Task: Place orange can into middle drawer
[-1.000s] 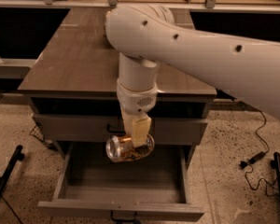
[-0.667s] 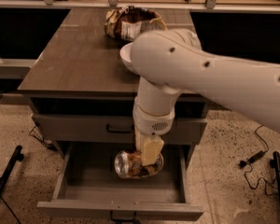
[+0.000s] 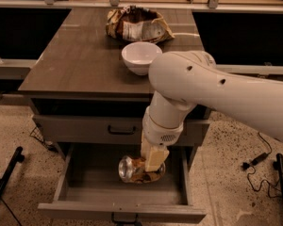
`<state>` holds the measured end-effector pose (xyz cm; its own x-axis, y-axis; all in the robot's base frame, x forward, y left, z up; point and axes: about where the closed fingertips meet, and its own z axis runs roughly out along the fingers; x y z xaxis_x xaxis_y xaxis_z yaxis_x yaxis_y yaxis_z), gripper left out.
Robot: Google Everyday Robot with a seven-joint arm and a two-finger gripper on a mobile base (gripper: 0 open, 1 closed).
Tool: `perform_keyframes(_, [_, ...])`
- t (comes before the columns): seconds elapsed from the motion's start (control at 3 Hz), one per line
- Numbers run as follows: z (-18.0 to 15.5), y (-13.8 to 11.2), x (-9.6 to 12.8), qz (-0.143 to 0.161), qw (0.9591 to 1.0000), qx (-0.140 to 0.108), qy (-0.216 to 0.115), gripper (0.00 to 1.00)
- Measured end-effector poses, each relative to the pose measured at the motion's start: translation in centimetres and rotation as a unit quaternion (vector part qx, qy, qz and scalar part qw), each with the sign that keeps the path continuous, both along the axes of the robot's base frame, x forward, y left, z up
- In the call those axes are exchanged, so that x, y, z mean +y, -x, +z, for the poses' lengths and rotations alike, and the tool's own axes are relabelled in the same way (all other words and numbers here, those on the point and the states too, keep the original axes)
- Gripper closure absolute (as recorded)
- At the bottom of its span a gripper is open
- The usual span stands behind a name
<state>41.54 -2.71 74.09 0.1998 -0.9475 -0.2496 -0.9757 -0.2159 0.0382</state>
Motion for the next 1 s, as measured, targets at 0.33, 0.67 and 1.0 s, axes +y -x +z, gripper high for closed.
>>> perform_keyframes(0.33, [-2.3,-1.6,2.4,-0.005,0.9989,-0.002,-0.047,1.0])
perform_keyframes(0.67, [-5.4,-3.8,3.5,-0.04,0.9953,-0.015,-0.086,1.0])
perform_keyframes(1.0, [-7.9,-5.6,3.6,-0.072,0.991,-0.029,-0.109,1.0])
